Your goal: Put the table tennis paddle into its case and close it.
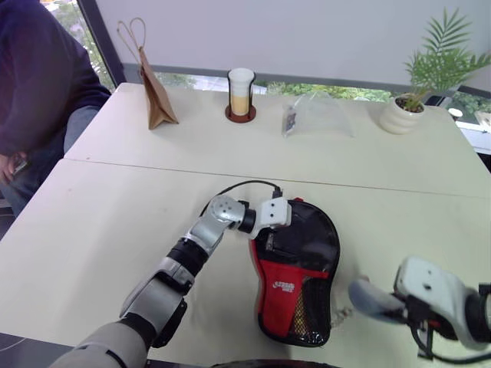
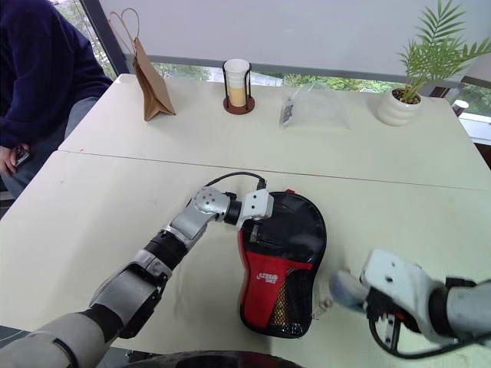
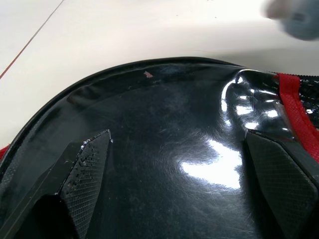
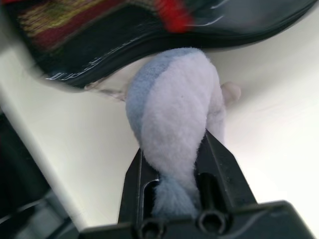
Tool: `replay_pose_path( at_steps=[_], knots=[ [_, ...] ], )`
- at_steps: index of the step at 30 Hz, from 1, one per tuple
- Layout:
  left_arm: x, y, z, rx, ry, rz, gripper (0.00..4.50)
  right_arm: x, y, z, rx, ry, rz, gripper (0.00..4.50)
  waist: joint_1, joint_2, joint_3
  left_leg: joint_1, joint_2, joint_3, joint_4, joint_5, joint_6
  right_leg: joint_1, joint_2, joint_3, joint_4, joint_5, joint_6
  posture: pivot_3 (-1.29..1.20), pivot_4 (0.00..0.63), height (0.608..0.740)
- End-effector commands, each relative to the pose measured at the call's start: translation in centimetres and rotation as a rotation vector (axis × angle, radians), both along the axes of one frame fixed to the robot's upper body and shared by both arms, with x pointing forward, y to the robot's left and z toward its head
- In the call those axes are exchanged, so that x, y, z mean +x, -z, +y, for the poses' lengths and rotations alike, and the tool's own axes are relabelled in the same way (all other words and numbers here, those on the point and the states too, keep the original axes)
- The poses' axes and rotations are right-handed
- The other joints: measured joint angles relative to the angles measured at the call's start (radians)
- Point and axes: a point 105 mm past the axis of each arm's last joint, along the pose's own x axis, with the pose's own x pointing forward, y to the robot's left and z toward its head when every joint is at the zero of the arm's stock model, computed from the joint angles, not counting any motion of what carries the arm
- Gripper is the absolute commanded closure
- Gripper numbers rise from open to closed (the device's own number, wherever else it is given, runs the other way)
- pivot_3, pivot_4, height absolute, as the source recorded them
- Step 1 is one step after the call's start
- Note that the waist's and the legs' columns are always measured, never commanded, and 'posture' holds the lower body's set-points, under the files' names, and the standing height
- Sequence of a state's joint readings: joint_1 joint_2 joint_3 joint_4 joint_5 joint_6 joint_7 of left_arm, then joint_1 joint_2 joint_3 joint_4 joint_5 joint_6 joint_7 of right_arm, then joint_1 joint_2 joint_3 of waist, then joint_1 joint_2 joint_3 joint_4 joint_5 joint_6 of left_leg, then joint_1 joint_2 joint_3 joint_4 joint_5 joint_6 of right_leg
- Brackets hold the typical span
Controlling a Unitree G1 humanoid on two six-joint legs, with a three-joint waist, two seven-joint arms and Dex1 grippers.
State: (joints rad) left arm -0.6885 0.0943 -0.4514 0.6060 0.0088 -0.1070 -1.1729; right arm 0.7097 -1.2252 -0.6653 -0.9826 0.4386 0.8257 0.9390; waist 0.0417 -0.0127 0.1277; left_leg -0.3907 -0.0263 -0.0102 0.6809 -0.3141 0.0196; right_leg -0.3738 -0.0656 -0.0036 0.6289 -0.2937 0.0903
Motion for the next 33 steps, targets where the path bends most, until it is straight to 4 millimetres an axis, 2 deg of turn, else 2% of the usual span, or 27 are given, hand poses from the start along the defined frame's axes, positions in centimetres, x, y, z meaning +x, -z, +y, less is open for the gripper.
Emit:
replay_pose_path(
  at_steps=[1,4,5,10,13,16,18,21,25,28,33],
  knots=[
    [0.0,2.8,1.5,0.106,-0.046,0.04,0.0,0.6,0.2,0.0,-0.009,-0.015,0.041,2.06,-0.002,0.0,0.0,0.0,0.0,0.0,0.0,0.0,0.0,0.0,0.0,0.0,0.0,0.0,0.0,0.0,0.15,0.74],
    [0.4,2.0,1.6,0.075,-0.062,0.043,0.0,1.6,-0.6,-0.2,-0.014,-0.022,0.025,0.4,-0.002,0.0,0.0,0.0,0.0,0.0,0.0,0.0,0.0,0.0,0.0,0.0,0.0,0.0,-0.001,0.0,0.15,0.74],
    [0.6,1.6,1.6,0.062,-0.068,0.044,0.0,1.9,-1.0,-0.3,-0.012,-0.022,0.02,0.02,-0.002,0.0,0.0,0.0,0.0,0.0,0.0,0.0,0.0,0.0,0.0,0.0,0.0,0.0,-0.001,0.0,0.15,0.74],
    [2.0,-1.7,2.2,-0.037,-0.104,0.051,0.0,3.1,-3.8,-1.9,-0.002,0.01,-0.052,0.02,-0.003,0.004,0.005,-0.001,0.0,0.0,0.0,0.0,0.0,-0.001,0.0,0.0,0.001,0.001,0.001,0.0,0.15,0.74],
    [3.5,-5.1,3.0,-0.126,-0.159,0.035,0.0,3.6,-5.6,-2.4,0.05,0.029,-0.09,0.02,-0.003,0.007,0.01,-0.002,0.0,0.0,0.0,0.0,0.0,-0.003,0.0,0.0,0.001,0.001,0.002,0.0,0.15,0.74],
    [4.7,-8.7,4.4,-0.2,-0.201,0.026,0.0,4.2,-7.0,-2.8,0.094,0.041,-0.129,0.02,-0.003,0.007,0.015,-0.005,0.0,0.0,0.001,0.001,-0.001,-0.006,0.0,0.0,0.003,0.001,0.002,0.0,0.15,0.74],
    [4.8,-10.6,6.1,-0.228,-0.209,0.033,0.0,4.7,-8.0,-2.9,0.126,0.048,-0.161,0.02,-0.003,0.007,0.014,-0.013,0.0,0.0,0.002,0.002,-0.003,-0.015,0.0,0.0,0.005,0.003,0.004,0.0,0.15,0.74],
    [4.3,-12.5,8.6,-0.237,-0.212,0.036,0.0,5.2,-9.0,-3.1,0.153,0.046,-0.192,0.02,-0.005,0.008,0.015,-0.017,-0.001,0.0,0.003,0.006,-0.01,-0.02,0.001,0.0,0.007,0.003,0.004,0.0,0.15,0.74],
    [2.7,-14.1,12.1,-0.201,-0.24,0.03,0.0,5.9,-9.6,-3.0,0.195,0.039,-0.22,0.02,-0.007,0.011,0.017,-0.017,0.0,0.0,0.002,0.006,-0.01,-0.021,0.001,0.0,0.008,0.003,0.004,0.0,0.15,0.74],
    [1.0,-14.5,14.4,-0.161,-0.261,0.044,0.0,6.3,-9.6,-3.0,0.214,0.034,-0.225,0.02,-0.006,0.011,0.017,-0.017,0.0,0.0,0.003,0.005,-0.008,-0.02,0.001,0.0,0.008,0.003,0.004,0.0,0.15,0.74],
    [-1.3,-14.9,16.8,-0.127,-0.309,0.084,0.0,6.8,-9.1,-2.7,0.254,0.03,-0.224,0.02,-0.003,0.012,0.018,-0.017,0.0,0.0,0.003,0.004,-0.007,-0.02,0.0,0.0,0.008,0.003,0.004,0.0,0.15,0.74]
  ],
)
